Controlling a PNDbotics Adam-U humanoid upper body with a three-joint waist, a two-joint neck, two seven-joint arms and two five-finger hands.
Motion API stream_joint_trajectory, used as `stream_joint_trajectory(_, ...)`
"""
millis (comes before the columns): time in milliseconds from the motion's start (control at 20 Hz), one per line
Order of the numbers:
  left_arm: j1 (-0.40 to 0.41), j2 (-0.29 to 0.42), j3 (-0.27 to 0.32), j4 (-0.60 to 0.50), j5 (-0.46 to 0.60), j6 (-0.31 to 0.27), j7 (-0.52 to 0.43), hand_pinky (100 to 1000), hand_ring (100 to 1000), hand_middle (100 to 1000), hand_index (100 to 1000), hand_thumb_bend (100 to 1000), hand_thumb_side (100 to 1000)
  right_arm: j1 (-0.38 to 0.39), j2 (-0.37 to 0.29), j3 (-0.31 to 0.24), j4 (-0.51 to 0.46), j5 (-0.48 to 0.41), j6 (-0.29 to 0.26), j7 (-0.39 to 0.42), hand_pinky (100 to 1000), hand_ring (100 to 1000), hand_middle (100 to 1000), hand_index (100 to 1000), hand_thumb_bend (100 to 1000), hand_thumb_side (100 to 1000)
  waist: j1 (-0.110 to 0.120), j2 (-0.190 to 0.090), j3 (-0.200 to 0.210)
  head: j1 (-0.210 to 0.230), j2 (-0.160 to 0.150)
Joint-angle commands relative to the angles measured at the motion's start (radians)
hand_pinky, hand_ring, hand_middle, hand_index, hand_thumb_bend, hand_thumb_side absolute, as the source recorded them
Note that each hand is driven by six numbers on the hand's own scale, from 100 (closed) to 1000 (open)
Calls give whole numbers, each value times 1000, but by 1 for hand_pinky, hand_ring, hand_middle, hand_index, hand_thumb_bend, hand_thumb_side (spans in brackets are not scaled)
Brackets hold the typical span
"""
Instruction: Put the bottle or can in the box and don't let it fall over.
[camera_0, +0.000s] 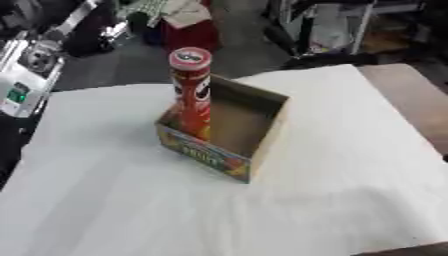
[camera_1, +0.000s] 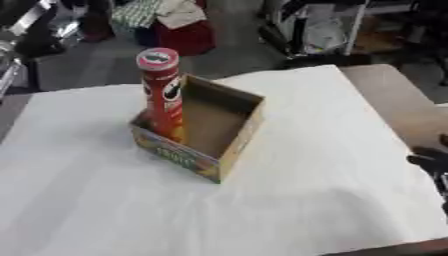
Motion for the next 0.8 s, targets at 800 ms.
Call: stream_joint_trajectory(800,403,-321,296,-120,277,230,196,788,736,816,974,236,1000,-3,-11,6,-19,7,4,1,964,795,765,999,100,729,-1,-25,12,91,59)
